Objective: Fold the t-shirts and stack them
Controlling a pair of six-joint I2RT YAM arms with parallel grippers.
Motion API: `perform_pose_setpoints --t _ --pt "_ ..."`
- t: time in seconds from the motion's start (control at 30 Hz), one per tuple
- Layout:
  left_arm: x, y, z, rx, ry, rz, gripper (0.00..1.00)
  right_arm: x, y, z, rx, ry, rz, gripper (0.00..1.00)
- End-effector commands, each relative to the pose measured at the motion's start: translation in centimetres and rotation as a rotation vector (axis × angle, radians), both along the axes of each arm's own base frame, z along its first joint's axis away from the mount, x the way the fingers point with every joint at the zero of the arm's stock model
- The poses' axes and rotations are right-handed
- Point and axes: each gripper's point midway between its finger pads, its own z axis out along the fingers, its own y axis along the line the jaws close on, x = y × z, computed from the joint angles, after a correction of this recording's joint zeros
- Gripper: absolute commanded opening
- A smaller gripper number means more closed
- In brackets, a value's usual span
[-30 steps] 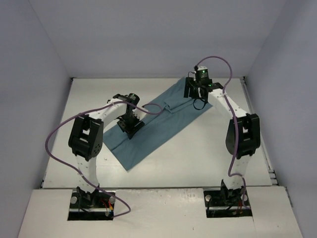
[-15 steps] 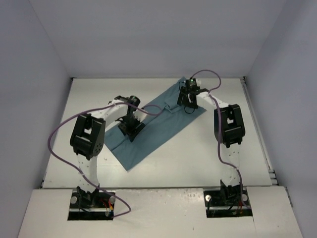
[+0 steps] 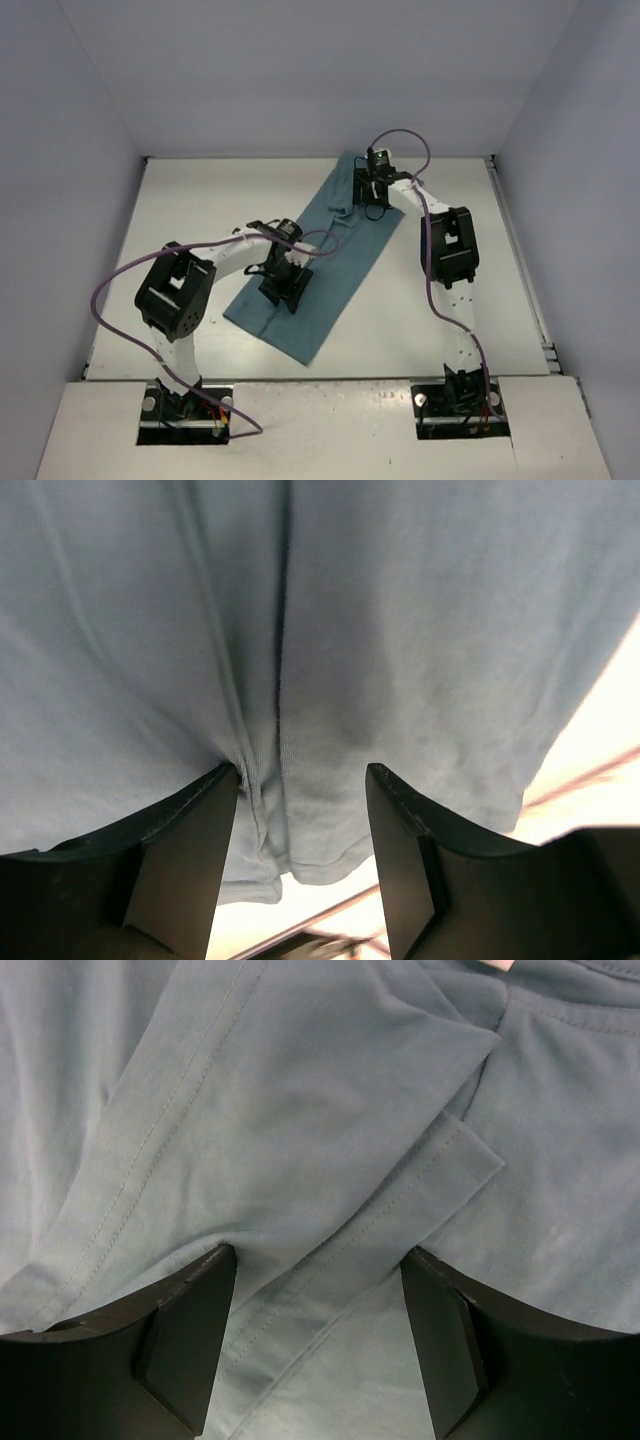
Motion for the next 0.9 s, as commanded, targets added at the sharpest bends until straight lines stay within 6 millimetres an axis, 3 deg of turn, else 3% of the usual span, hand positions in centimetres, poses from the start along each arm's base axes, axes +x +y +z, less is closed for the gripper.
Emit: perform_pose_setpoints --t 0.0,0.1,0.17,0.2,0.33,0.43,0.53,0.63,0.67,0.73,0.77,0.8,0.87 --pt "-2.0 -8.3 -1.7 -0.195 0.081 0.074 0.51 2.9 -0.8 2.7 -0.04 -0.09 0.125 0.65" --pt "-2.0 -14.8 -0.3 -0.298 0.051 0.08 0.51 4.0 -1.1 2.9 -0.048 -0.11 0.183 0.66" --pt "-1.7 -16.4 -0.3 -0.33 0.031 0.083 0.51 4.3 -0.9 3.0 -0.044 -0.117 0.199 0.66" --pt "-1.9 -19.1 0.2 -0.375 0.013 0.099 0.51 4.6 -0.5 3.1 -0.039 -0.128 0.25 0.67" --pt "-2.3 -22.4 0.4 -0.427 -0.033 0.146 0.51 4.8 0.2 2.7 -0.011 -0.127 0.298 0.67" --pt "-1.2 -22.0 2.0 -0.424 -0.102 0.181 0.51 5.0 -0.1 4.0 -0.023 -0.151 0.29 0.67" --pt "0.3 -20.5 6.1 -0.404 -0.215 0.17 0.52 5.2 -1.2 7.6 -0.043 -0.207 0.262 0.67" --pt "1.1 -19.1 10.2 -0.39 -0.328 0.134 0.55 4.7 -2.7 13.9 -0.042 -0.298 0.218 0.68" --pt "1.2 -18.3 11.9 -0.393 -0.366 0.12 0.55 4.2 -3.3 14.7 -0.038 -0.302 0.197 0.68" --pt "1.4 -16.6 14.2 -0.399 -0.423 0.115 0.58 2.7 -3.9 18.9 -0.026 -0.357 0.179 0.69" --pt "1.8 -15.2 14.3 -0.385 -0.442 0.117 0.58 2.0 -4.0 19.6 -0.014 -0.359 0.167 0.71" --pt "1.6 -14.8 15.5 -0.402 -0.458 0.12 0.58 1.7 -3.9 18.7 -0.012 -0.339 0.172 0.71" --pt "2.1 -10.6 16.6 -0.374 -0.501 0.163 0.59 -1.3 -3.0 20.1 0.047 -0.326 0.189 0.73"
